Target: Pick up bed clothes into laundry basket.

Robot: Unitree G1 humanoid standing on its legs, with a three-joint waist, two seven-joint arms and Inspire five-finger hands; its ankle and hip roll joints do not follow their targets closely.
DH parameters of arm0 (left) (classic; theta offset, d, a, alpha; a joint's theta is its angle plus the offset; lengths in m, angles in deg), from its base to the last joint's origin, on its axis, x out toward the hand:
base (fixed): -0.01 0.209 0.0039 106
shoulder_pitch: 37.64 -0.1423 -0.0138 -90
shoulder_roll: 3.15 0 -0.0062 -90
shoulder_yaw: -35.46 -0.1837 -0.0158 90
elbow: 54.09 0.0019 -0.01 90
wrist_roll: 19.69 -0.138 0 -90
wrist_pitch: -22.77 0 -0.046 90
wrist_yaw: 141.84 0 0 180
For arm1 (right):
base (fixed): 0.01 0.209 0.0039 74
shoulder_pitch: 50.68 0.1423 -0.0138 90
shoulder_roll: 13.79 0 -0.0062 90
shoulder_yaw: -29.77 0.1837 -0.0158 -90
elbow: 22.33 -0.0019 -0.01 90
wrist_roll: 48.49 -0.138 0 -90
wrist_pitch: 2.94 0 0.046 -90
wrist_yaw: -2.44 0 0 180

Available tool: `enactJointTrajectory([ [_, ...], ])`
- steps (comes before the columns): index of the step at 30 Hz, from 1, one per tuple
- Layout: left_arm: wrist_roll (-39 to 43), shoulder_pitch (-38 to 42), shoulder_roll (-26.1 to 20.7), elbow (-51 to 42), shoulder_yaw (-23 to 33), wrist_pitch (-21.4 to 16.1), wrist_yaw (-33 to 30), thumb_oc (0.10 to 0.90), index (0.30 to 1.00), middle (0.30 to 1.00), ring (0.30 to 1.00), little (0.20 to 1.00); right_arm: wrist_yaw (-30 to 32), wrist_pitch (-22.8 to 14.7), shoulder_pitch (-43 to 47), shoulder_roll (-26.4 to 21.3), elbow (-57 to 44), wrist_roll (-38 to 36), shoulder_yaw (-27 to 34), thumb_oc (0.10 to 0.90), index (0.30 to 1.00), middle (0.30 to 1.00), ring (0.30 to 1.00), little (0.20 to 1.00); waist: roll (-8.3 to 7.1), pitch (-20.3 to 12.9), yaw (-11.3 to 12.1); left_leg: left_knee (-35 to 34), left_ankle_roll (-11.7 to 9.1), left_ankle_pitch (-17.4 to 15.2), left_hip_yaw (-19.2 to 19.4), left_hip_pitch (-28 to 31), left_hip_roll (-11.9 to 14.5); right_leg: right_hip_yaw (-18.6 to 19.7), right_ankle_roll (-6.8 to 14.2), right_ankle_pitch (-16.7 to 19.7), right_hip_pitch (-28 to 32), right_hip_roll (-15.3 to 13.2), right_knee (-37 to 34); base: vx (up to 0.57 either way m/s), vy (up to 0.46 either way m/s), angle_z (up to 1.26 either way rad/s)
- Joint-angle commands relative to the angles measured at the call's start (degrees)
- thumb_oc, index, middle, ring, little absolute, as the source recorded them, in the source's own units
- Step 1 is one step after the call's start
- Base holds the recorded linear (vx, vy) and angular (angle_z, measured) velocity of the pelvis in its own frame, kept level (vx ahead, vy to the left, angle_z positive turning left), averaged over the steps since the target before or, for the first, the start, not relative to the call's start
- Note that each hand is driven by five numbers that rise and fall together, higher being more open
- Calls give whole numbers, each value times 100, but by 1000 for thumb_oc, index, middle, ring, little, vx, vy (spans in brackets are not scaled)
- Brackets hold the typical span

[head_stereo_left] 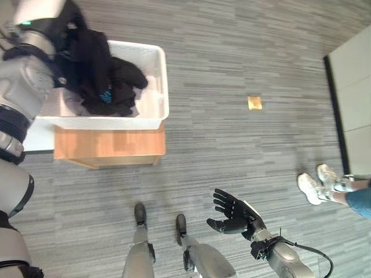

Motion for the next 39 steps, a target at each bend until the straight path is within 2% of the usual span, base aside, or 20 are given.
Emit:
enactJointTrajectory([
  [1,-494,516,165,138,164,-208,-373,400,300,300,300,300,-42,-454,-164,-191,-412,83,328,800,900,900,900,900,40,-99,-19,1,-266,-847,131,584,94,-8,483,32,-400,-214,93,-31,-10,11],
  [6,-989,224,441,219,-11,-154,-239,400,300,300,300,300,3,-473,-101,-208,-394,129,276,800,900,900,900,900,26,-40,-30,1,-248,-862,156,641,107,57,485,45,-396,-205,105,-35,10,-3],
  [13,-1218,205,708,415,-124,-150,-237,400,300,300,300,300,39,-528,-10,-337,-470,166,232,800,900,900,900,900,14,-17,-82,1,-237,-852,179,634,111,119,484,67,-431,-180,110,-23,9,-3],
  [14,-1232,223,750,497,-139,-141,-240,562,542,542,542,542,43,-532,2,-348,-470,177,217,800,900,900,900,900,15,-27,-90,1,-237,-855,180,636,113,125,486,66,-427,-185,109,0,0,0],
  [15,-1229,231,762,553,-131,-137,-241,800,900,900,900,900,36,-531,2,-356,-476,172,216,800,900,900,900,900,16,-38,-97,1,-236,-859,181,640,112,132,487,65,-426,-184,110,0,0,0],
  [21,-1142,328,733,499,-94,-150,-316,800,900,900,900,900,49,-539,16,-369,-451,197,209,800,900,900,900,900,58,-123,-112,1,-224,-879,186,674,97,149,493,68,-404,-199,116,-3,2,-1],
  [22,-985,431,595,53,-13,-210,-400,800,900,900,900,900,46,-513,5,-364,-460,210,232,800,900,900,900,900,132,-184,-70,1,-212,-899,170,733,65,129,493,53,-374,-225,138,0,0,0],
  [24,-916,462,548,-150,20,-226,-416,800,900,900,900,900,41,-496,5,-349,-452,245,237,800,900,900,900,900,190,-235,-38,1,-202,-915,152,775,39,120,493,35,-335,-239,149,0,0,0],
  [25,-832,494,492,-532,66,-264,-399,800,900,900,900,900,41,-479,9,-336,-429,273,234,800,900,900,900,900,272,-291,23,1,-193,-931,120,836,11,90,492,11,-258,-263,155,0,0,0],
  [26,-831,488,485,-545,73,-258,-393,800,900,900,900,900,41,-479,11,-337,-428,273,233,800,900,900,900,900,273,-286,20,1,-193,-932,118,842,10,88,492,10,-251,-264,154,36,0,7],
  [29,-405,334,393,-1153,226,-324,-89,800,900,900,900,900,44,-413,3,-301,-397,414,289,800,900,900,900,900,448,-427,126,1,-179,-966,80,1021,-56,10,484,-75,-71,-321,190,38,6,9],
  [32,552,-141,169,-1771,483,-580,425,800,900,900,900,900,85,-362,-45,-288,-387,514,452,800,900,900,900,900,606,-551,236,1,-174,-985,47,1198,-122,-65,477,-144,133,-363,208,35,8,10],
  [33,561,-169,154,-1792,510,-574,438,800,900,900,900,900,85,-361,-50,-300,-391,514,447,800,900,900,900,900,615,-547,226,1,-174,-988,45,1210,-122,-67,478,-145,149,-363,205,22,-3,9],
  [34,847,-345,40,-2042,578,-686,515,800,900,900,900,900,81,-351,-64,-303,-412,531,492,800,900,900,900,900,659,-581,240,1,-176,-998,36,1265,-134,-93,480,-165,212,-379,205,40,18,12],
  [35,1827,-1096,-247,-2664,953,-973,840,800,900,900,900,900,65,-356,-148,-300,-509,499,620,800,900,900,900,900,753,-692,283,1,-177,-1013,9,1390,-161,-133,477,-206,332,-408,222,55,17,5],
  [36,2561,-1849,-237,-2949,1467,-1171,1045,800,900,900,900,900,87,-388,-172,-252,-554,469,692,800,900,900,900,900,786,-732,339,1,-171,-1040,-16,1493,-187,-143,469,-255,428,-420,253,82,28,8],
  [37,3539,-3210,-35,-3375,2358,-1221,1508,800,900,900,900,900,123,-407,-245,-183,-661,481,803,800,900,900,900,900,852,-866,355,1,-170,-1071,-36,1628,-211,-160,450,-319,538,-444,300,70,14,1],
  [38,3784,-3739,69,-3511,2679,-1214,1622,800,900,900,900,900,139,-403,-249,-163,-699,497,874,800,900,900,900,900,874,-948,369,1,-165,-1076,-35,1665,-215,-172,435,-346,574,-457,325,55,15,6],
  [39,3783,-3798,67,-3536,2731,-1207,1627,800,900,900,900,900,140,-400,-253,-184,-705,496,859,800,900,900,900,900,888,-952,349,1,-165,-1079,-35,1672,-214,-172,435,-349,580,-457,326,54,10,4],
])
